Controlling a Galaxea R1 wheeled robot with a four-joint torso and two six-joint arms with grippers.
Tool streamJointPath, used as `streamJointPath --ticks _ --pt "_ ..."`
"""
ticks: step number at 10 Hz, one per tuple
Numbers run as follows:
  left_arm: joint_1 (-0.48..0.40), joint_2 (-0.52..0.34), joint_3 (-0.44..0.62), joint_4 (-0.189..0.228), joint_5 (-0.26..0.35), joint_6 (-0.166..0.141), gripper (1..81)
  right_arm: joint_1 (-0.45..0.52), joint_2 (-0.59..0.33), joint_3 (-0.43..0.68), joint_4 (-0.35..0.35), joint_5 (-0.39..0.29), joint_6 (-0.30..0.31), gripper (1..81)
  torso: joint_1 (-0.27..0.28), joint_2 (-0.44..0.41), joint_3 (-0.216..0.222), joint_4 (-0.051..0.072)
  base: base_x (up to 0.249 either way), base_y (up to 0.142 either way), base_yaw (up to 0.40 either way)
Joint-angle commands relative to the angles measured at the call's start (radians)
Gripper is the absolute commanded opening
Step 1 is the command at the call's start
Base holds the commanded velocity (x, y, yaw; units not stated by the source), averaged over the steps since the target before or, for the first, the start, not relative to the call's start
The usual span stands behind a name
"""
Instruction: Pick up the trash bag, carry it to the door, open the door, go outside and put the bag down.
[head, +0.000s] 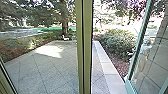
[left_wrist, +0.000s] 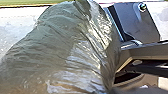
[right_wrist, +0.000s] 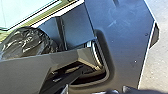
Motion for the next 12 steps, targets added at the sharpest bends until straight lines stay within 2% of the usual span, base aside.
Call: streamJointPath --ticks 1,12 --pt "-0.047 -0.001 -0.001 0.010 0.061 0.001 1.0 0.035 0.016 0.013 -0.012 -0.058 -0.008 81.1 0.000 0.000 0.000 0.000 0.000 -0.099 0.000" --pt "-0.045 -0.001 -0.001 0.010 0.061 0.002 1.0 0.032 0.016 0.011 -0.011 -0.057 -0.008 81.1 0.000 -0.001 0.000 0.000 0.000 -0.122 0.000"
